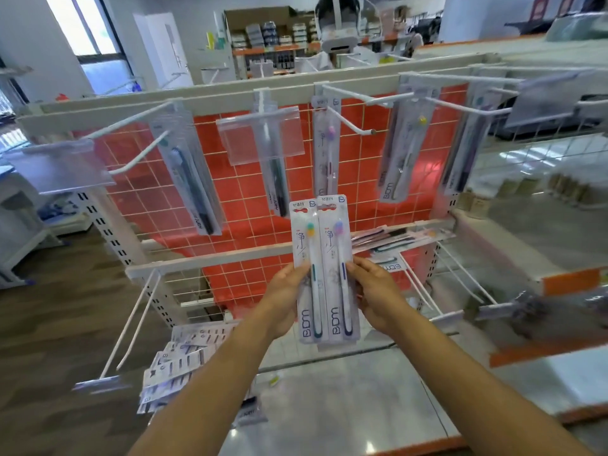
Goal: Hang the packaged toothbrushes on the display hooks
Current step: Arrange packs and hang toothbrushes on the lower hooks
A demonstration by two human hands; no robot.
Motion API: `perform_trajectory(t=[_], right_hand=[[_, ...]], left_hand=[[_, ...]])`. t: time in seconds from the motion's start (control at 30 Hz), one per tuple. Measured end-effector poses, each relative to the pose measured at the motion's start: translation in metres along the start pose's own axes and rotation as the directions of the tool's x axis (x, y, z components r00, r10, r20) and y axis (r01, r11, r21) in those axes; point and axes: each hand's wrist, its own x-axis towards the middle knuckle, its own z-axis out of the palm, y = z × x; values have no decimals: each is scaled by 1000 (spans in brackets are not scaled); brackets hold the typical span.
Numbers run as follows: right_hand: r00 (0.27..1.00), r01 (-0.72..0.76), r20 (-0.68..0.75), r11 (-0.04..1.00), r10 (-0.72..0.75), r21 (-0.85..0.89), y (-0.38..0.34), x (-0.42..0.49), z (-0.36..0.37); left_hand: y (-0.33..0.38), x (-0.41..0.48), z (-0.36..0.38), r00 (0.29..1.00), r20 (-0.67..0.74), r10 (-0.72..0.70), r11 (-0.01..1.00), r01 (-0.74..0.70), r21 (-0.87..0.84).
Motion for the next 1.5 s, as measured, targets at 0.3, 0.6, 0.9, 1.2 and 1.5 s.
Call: perform_trajectory(t=[0.3, 0.6, 0.9, 1.2, 1.5], right_hand=[[999, 10, 43, 994, -14, 106, -18, -5, -43], [999, -1, 50, 992, -6, 126, -30, -20, -97], [1000, 7, 18, 997, -9, 77, -37, -35, -134], [1000, -15, 20, 1000, 15, 10, -29, -43, -162], [999, -25, 19, 999, 26, -33, -24, -45, -171]], left_hand=[[-4, 0, 50, 999, 44, 23, 1000, -24, 19], [-19, 1, 111, 999, 31, 40, 998, -42, 56], [-29, -10, 146, 998, 35, 50, 998, -51, 23], [-46, -18, 170, 1000, 12, 7, 994, -6, -106], [-58, -20, 177, 999, -43, -20, 994, 15, -107]])
